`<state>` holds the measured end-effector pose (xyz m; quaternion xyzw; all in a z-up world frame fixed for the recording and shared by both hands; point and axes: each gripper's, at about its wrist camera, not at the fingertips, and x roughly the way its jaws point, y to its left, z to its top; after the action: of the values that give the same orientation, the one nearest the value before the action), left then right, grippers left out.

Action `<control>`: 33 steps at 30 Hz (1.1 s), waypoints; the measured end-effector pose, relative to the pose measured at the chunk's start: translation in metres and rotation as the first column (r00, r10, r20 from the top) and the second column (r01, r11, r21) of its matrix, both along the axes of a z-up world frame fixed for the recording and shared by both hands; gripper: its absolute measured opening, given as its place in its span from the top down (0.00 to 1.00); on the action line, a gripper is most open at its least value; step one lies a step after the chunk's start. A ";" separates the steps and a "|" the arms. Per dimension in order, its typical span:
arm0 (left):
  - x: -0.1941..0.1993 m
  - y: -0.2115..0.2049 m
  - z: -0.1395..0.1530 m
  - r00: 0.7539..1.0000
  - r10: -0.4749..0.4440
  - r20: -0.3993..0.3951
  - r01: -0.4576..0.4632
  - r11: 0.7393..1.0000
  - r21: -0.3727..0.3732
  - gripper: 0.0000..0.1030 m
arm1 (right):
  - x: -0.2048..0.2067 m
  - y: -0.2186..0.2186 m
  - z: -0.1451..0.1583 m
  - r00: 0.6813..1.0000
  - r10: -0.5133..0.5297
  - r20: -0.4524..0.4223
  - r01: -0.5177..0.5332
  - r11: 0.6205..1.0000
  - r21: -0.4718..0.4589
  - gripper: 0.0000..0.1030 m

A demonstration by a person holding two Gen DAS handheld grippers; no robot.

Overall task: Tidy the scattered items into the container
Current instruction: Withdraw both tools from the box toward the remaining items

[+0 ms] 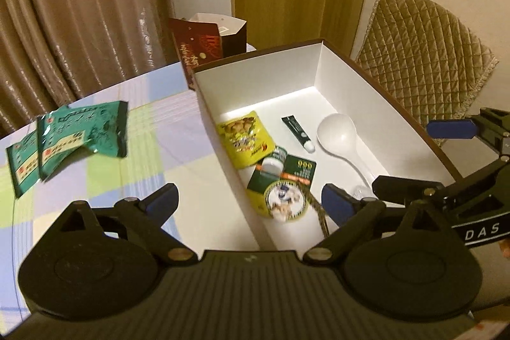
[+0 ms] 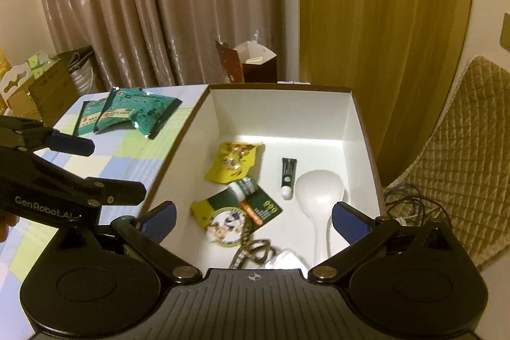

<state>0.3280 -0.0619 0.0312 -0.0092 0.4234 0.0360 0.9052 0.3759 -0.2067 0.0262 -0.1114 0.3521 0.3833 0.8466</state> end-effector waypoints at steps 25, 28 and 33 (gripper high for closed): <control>-0.131 0.012 0.021 1.000 0.002 0.014 -0.003 1.000 0.020 0.07 | -0.118 -0.017 0.023 0.999 -0.034 0.008 0.033 0.997 0.064 0.02; -0.145 0.015 0.021 1.000 0.006 0.018 -0.006 1.000 0.017 0.07 | -0.127 -0.018 0.021 1.000 -0.028 0.004 0.028 0.998 0.059 0.02; -0.167 0.022 0.018 1.000 0.017 0.014 -0.017 1.000 0.004 0.07 | -0.137 -0.020 0.012 0.999 -0.032 -0.025 0.033 0.999 0.034 0.02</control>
<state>0.1610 -0.0395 0.0489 -0.0113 0.4167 0.0446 0.9079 0.2388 -0.2271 0.0386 -0.0864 0.3578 0.3769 0.8500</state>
